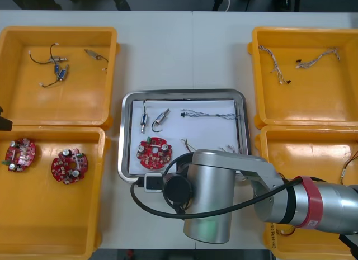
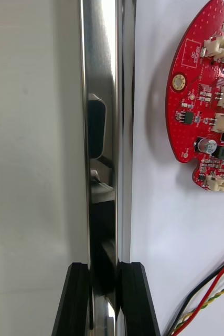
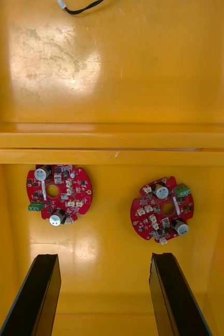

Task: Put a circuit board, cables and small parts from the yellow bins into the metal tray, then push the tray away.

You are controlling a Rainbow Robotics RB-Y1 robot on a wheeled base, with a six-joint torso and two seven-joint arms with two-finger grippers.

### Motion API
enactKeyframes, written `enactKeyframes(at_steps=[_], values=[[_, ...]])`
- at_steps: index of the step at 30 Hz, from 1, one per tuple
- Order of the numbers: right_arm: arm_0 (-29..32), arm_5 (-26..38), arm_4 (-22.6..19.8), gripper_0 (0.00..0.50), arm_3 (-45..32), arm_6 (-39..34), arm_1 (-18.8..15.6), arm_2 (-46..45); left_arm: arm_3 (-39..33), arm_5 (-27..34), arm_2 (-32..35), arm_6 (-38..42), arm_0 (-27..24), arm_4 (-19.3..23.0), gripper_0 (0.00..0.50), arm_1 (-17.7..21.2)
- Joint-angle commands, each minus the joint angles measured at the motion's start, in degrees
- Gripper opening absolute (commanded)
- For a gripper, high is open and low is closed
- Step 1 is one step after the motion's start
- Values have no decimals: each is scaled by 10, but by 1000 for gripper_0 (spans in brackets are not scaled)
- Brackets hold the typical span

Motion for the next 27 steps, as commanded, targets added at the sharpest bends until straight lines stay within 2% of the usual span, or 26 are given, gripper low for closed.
enactKeyframes(at_steps=[1,14,27], values=[[-32,-2,-4,130,-5,-20,-10,10,-17,4,5,-47,11,5,500,-5],[-68,2,-3,129,-5,-20,-16,10,-17,4,5,-47,11,5,500,-5],[-79,1,48,130,6,-19,-25,10,-17,4,5,-47,11,5,500,-5]])
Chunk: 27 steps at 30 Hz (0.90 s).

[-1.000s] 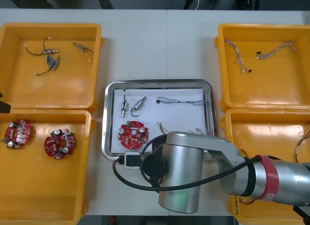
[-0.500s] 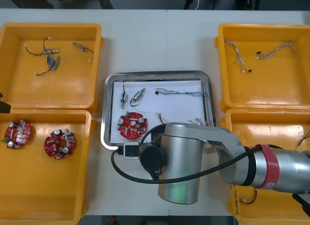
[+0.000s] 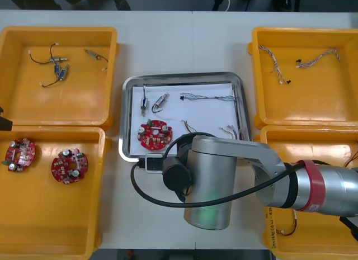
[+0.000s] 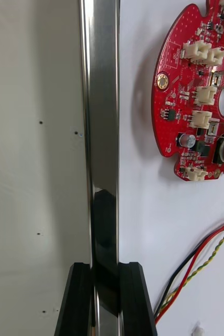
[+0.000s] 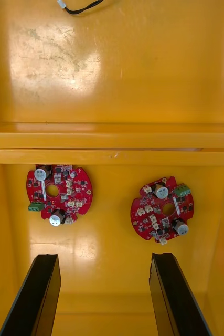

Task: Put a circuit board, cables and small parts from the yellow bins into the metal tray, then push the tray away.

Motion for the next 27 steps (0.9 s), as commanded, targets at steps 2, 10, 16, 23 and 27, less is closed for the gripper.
enactKeyframes(at_steps=[2,10,16,23,27], values=[[-36,-1,13,129,24,-18,-5,9,-17,4,5,-47,11,5,500,-5],[-57,-26,17,130,66,-19,1,10,-17,4,5,-47,11,5,500,-5],[-68,-44,16,130,79,-19,2,10,-17,4,5,-47,11,5,500,-5],[-75,-70,16,128,84,-20,1,10,-17,4,5,-47,11,5,500,-5],[-81,-83,16,128,96,-17,1,10,-17,4,5,-47,11,5,500,-5]])
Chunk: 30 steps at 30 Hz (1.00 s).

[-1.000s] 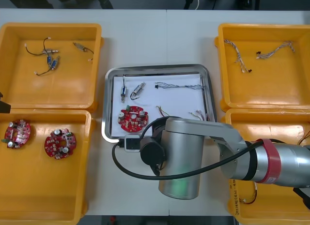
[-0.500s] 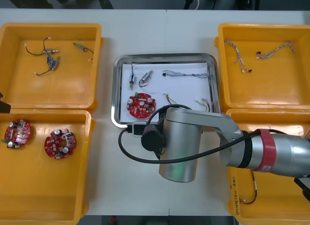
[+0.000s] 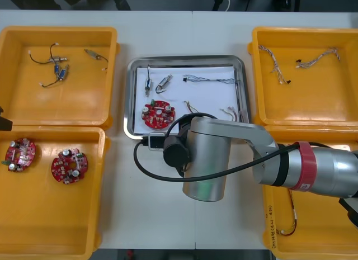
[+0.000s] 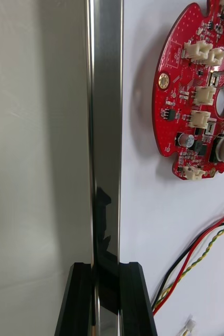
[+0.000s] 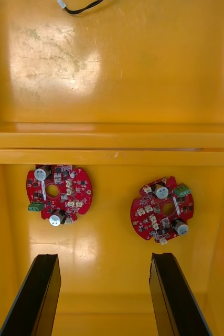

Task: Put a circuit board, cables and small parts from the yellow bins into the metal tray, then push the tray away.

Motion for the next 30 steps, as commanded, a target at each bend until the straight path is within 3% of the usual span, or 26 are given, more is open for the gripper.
enactKeyframes(at_steps=[1,14,30], values=[[-33,-19,6,128,8,-18,2,6,-17,4,5,-47,11,5,500,-4],[-73,-36,-3,128,52,-15,2,7,-17,4,5,-47,11,5,500,-4],[-114,-113,-14,128,124,-15,2,7,-17,4,5,-47,11,5,500,-4]])
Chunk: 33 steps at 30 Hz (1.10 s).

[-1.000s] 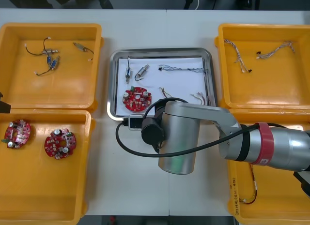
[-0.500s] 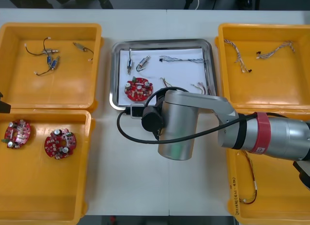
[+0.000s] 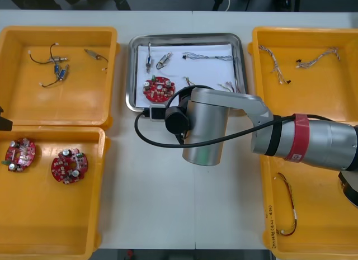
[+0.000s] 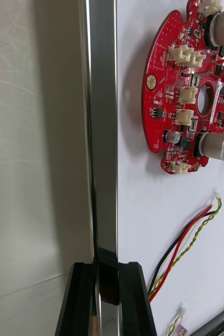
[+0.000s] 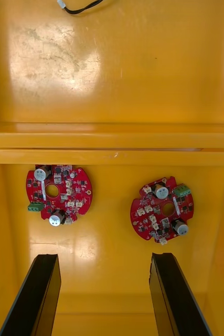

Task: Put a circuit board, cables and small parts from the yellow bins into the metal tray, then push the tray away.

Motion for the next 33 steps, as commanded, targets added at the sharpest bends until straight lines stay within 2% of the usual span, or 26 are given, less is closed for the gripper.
enactKeyframes(at_steps=[1,21,33], values=[[-38,-22,-2,128,14,-14,2,7,-17,4,5,-47,11,5,500,-4],[-79,-82,-2,128,74,-8,3,7,-17,4,5,-47,11,5,500,-4],[-79,-78,-4,128,72,-12,2,7,-17,4,5,-47,11,5,500,-4]])
